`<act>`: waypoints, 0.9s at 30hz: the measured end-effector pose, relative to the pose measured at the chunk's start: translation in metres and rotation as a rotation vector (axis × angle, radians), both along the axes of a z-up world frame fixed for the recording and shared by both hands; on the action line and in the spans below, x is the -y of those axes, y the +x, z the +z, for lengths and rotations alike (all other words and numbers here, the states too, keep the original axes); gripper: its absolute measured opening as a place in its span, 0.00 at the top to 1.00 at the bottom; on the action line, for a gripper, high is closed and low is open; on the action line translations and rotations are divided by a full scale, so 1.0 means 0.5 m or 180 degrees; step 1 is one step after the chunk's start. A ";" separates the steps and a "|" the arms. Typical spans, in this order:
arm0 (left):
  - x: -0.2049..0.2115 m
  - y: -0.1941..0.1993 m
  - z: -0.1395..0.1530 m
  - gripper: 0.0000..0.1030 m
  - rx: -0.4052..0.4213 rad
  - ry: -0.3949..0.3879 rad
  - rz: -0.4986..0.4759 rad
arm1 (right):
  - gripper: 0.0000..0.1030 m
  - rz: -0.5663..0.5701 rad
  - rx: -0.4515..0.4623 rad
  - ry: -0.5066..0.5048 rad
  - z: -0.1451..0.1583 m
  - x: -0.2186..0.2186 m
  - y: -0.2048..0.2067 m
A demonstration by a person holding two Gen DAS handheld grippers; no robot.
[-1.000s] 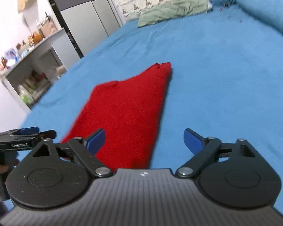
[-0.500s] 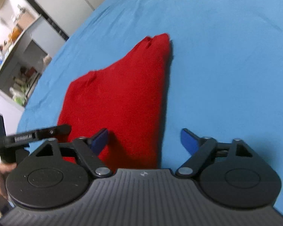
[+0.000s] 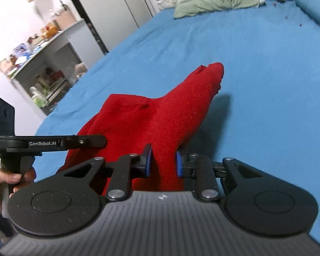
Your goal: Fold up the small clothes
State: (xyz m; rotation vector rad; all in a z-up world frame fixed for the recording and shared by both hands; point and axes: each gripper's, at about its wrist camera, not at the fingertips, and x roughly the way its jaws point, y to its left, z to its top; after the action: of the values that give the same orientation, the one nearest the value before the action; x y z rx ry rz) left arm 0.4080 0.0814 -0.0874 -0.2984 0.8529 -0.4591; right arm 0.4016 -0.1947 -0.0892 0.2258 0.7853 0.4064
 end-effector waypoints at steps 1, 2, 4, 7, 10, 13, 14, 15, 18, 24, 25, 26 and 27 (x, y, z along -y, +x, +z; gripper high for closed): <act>0.012 -0.031 0.009 0.75 0.0015 -0.0072 -0.0035 | 0.64 -0.0005 0.0005 -0.0006 0.016 0.019 -0.027; 0.022 -0.059 0.013 0.75 0.0011 -0.0147 -0.0056 | 0.64 -0.0022 0.0015 -0.0021 0.032 0.044 -0.064; 0.045 -0.112 0.010 0.75 -0.0004 -0.0228 -0.0092 | 0.64 -0.0037 0.0000 -0.0038 0.047 0.084 -0.126; 0.095 -0.201 -0.015 0.75 -0.0029 -0.0210 -0.0131 | 0.63 -0.0094 -0.0073 -0.0108 0.031 0.134 -0.221; 0.141 -0.267 -0.072 0.74 -0.0067 0.0002 -0.0106 | 0.62 -0.0199 -0.0203 -0.0125 -0.037 0.173 -0.288; 0.153 -0.292 -0.129 0.71 -0.0121 0.0259 0.0010 | 0.59 -0.0378 -0.0327 -0.0174 -0.126 0.198 -0.328; 0.145 -0.296 -0.141 0.69 -0.0137 0.0189 0.0050 | 0.56 -0.0381 -0.0303 -0.0170 -0.144 0.201 -0.337; 0.136 -0.300 -0.144 0.65 -0.0159 0.0126 0.0100 | 0.54 -0.0391 -0.0240 -0.0101 -0.154 0.209 -0.347; 0.126 -0.302 -0.122 0.52 -0.0168 0.0078 0.0297 | 0.24 -0.0492 -0.0224 -0.0039 -0.138 0.225 -0.360; 0.146 -0.326 -0.095 0.11 0.0206 0.0721 0.0418 | 0.00 -0.0663 0.0072 -0.0524 -0.097 0.210 -0.382; 0.156 -0.323 -0.104 0.11 0.0196 0.0856 0.0398 | 0.00 -0.0698 0.0033 -0.0595 -0.106 0.209 -0.380; 0.162 -0.323 -0.116 0.12 0.0194 0.0976 0.0387 | 0.00 -0.0737 -0.0027 -0.0657 -0.117 0.209 -0.375; 0.159 -0.319 -0.125 0.12 0.0191 0.1083 0.0368 | 0.00 -0.0774 -0.0087 -0.0715 -0.132 0.210 -0.371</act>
State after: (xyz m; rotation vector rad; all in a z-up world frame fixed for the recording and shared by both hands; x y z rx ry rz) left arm 0.2488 0.0018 -0.1501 -0.0198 0.8347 -0.2087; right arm 0.2164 -0.2995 -0.1551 0.1145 0.8125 0.0845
